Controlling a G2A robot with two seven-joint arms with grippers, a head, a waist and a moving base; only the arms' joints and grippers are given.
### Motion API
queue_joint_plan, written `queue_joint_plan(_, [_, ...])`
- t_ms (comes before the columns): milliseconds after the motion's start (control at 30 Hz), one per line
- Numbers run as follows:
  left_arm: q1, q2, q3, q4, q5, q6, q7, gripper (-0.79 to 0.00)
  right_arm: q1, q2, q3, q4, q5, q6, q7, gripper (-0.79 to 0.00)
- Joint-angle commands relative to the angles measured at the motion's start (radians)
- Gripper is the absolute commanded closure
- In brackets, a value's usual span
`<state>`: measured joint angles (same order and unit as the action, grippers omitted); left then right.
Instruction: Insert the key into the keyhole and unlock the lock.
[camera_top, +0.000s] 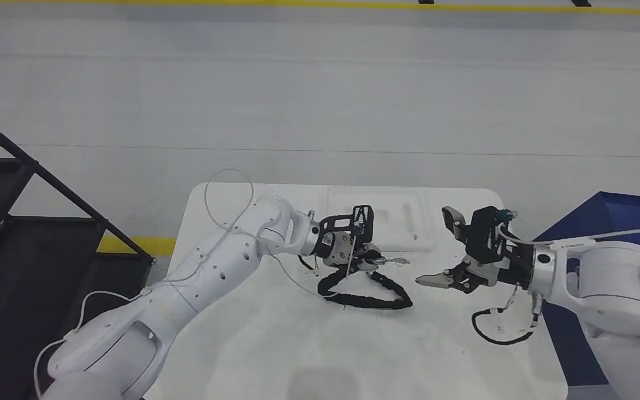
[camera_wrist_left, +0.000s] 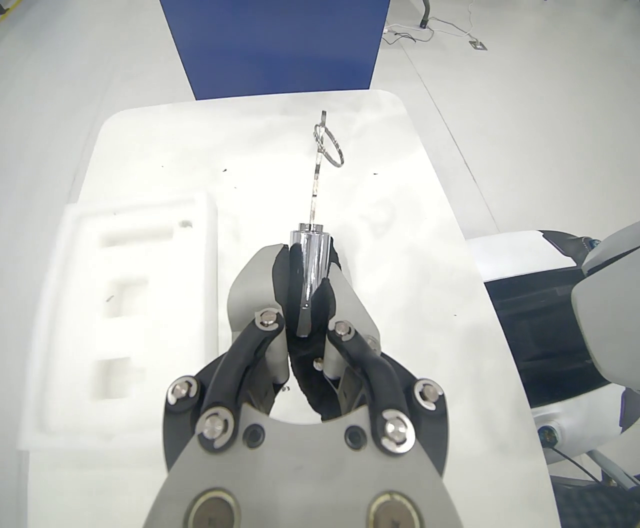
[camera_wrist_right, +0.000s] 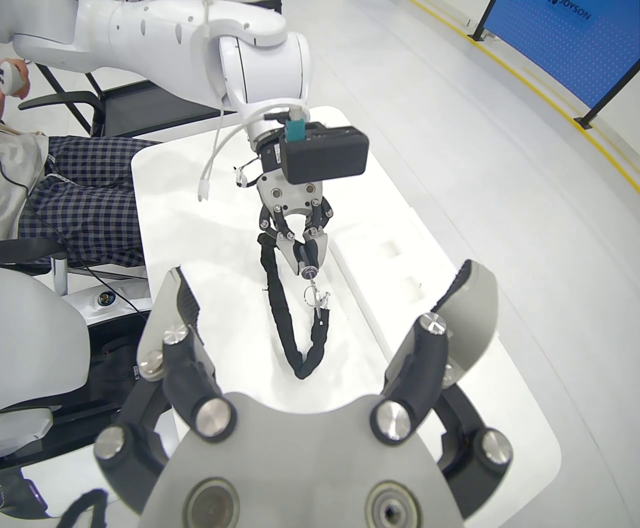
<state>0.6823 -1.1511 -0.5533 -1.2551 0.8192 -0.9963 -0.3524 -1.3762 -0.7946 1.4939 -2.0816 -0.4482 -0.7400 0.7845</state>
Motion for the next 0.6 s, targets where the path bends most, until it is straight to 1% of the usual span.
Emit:
queue_joint_plan(0, [0.006, -0.010, 0.014, 0.032, 0.023, -0.004, 0.028, 0.000, -0.011, 0.001, 0.010, 0.000, -0.004, -0.004, -0.009, -0.785])
queue_joint_plan(233, [0.017, -0.057, 0.093, 0.144, 0.061, -0.016, 0.063, 0.000, -0.045, 0.004, 0.035, -0.002, -0.009, -0.008, -0.033, -0.785])
queue_joint_plan(300, [0.019, -0.073, 0.122, 0.172, 0.050, -0.016, 0.067, 0.000, -0.049, 0.005, 0.036, -0.001, -0.011, -0.008, -0.036, -0.785])
queue_joint_plan(367, [0.011, -0.087, 0.154, 0.208, 0.040, -0.016, 0.044, 0.000, -0.049, 0.005, 0.032, 0.001, -0.013, -0.009, -0.040, -0.785])
queue_joint_plan(533, [-0.010, -0.120, 0.225, 0.267, -0.018, -0.016, 0.018, 0.000, -0.041, 0.005, 0.014, 0.013, -0.020, -0.012, -0.046, -0.785])
queue_joint_plan(567, [-0.016, -0.126, 0.237, 0.278, -0.028, -0.016, 0.012, -0.135, -0.039, 0.005, 0.010, 0.016, -0.022, -0.013, -0.047, -0.785])
